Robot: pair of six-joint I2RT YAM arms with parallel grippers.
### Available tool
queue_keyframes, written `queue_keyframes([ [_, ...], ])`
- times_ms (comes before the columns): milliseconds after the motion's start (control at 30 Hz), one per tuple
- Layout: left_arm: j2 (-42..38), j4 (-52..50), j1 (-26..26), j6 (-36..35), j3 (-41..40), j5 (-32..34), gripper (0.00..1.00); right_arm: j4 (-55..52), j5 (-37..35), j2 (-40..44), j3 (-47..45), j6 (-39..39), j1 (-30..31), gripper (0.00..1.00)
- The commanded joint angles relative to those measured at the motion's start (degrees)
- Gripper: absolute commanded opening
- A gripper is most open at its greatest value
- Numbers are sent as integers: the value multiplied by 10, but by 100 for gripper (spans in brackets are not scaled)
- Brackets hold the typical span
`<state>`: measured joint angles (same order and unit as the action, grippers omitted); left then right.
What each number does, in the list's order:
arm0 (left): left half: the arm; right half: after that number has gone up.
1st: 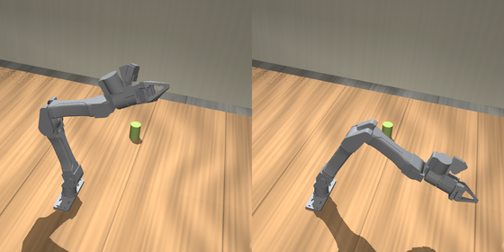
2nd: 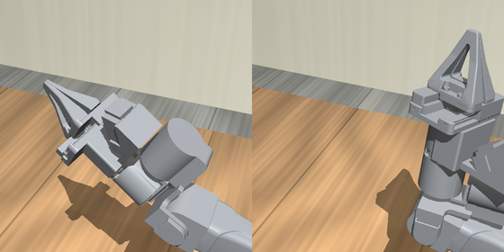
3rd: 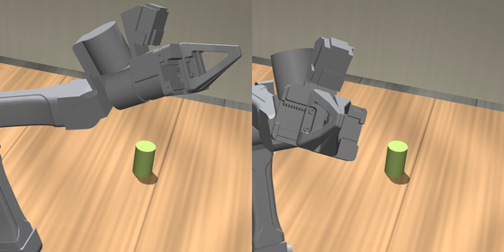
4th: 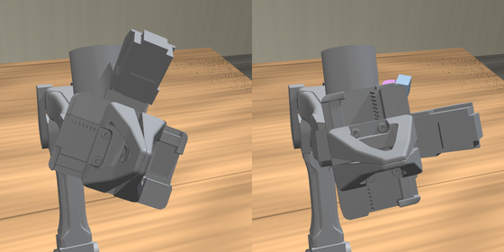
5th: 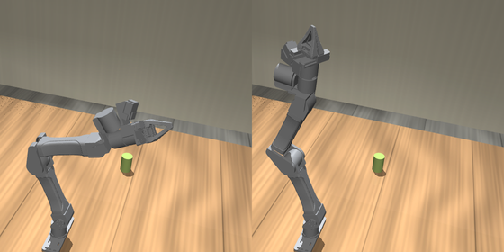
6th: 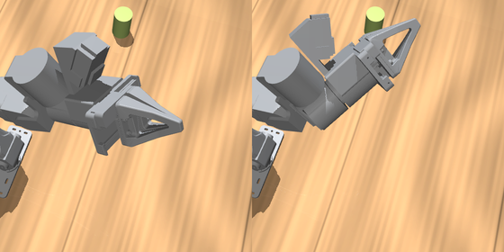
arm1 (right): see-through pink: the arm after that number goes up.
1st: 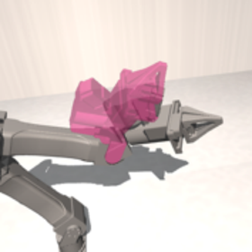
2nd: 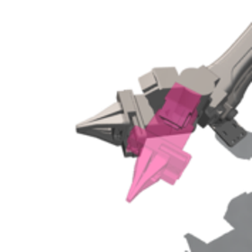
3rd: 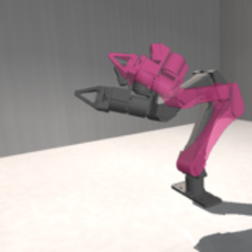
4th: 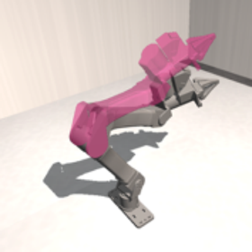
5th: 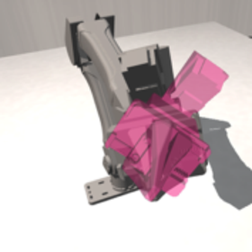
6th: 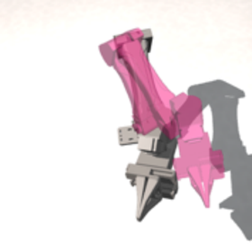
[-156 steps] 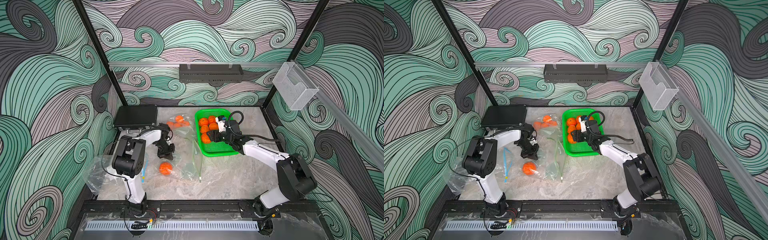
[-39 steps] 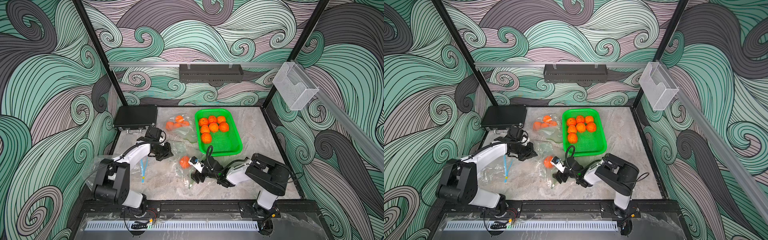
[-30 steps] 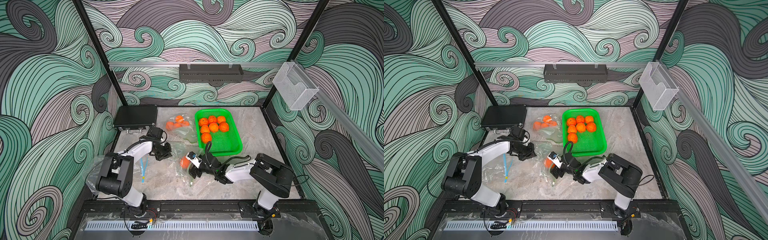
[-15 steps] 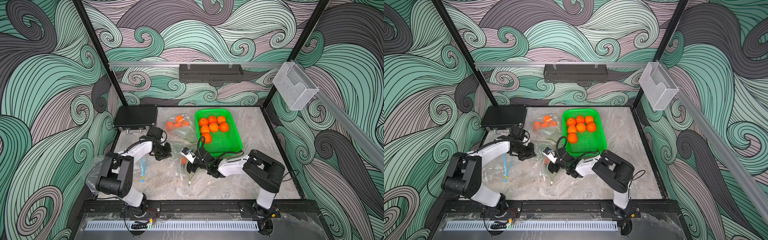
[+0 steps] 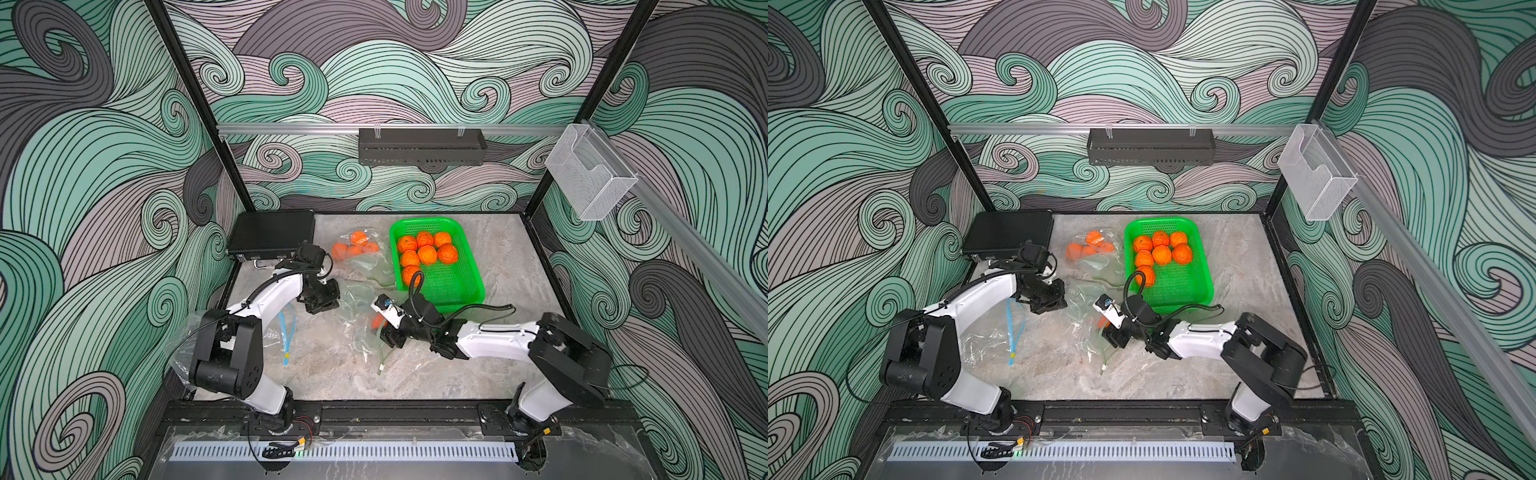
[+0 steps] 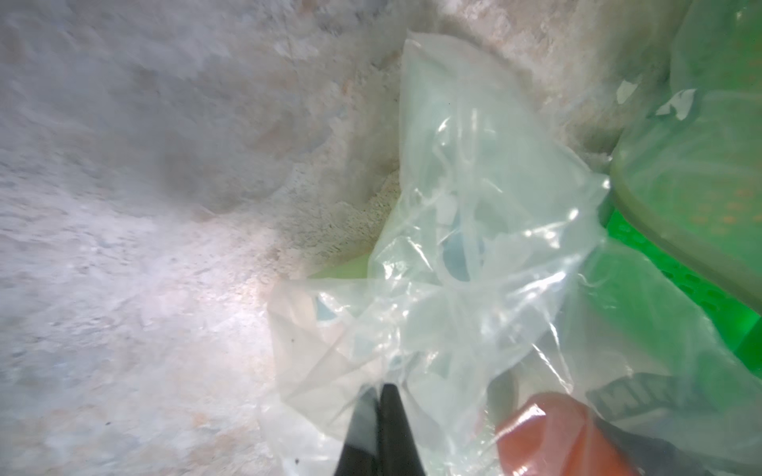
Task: Open the zip-top bag and take out the orange
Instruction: Pick up the orange from the zipper food storage bag, then place the orange in the basket.
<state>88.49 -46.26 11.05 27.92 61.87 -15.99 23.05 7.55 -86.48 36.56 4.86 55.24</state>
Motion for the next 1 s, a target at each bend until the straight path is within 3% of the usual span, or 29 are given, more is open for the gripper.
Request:
queue_keyframes([
  [0,11,-76,-20,-38,31,45,0,-36,15,46,-31,-16,-7,58],
  [200,5,-71,-31,-46,24,60,0,-74,75,143,-55,-54,-25,55],
  [333,2,-75,-39,-48,30,62,0,-124,61,202,-43,-59,-35,56],
  [500,-23,-79,-55,-62,38,69,0,-163,63,246,-13,-84,-112,56],
  [700,-45,-72,-56,-78,16,75,0,-190,49,205,60,-165,-244,56],
  [867,-61,-64,-56,-82,3,51,0,-171,42,107,102,-212,-334,57],
  [967,-66,-68,-56,-94,2,69,0,-156,45,38,127,-238,-366,58],
])
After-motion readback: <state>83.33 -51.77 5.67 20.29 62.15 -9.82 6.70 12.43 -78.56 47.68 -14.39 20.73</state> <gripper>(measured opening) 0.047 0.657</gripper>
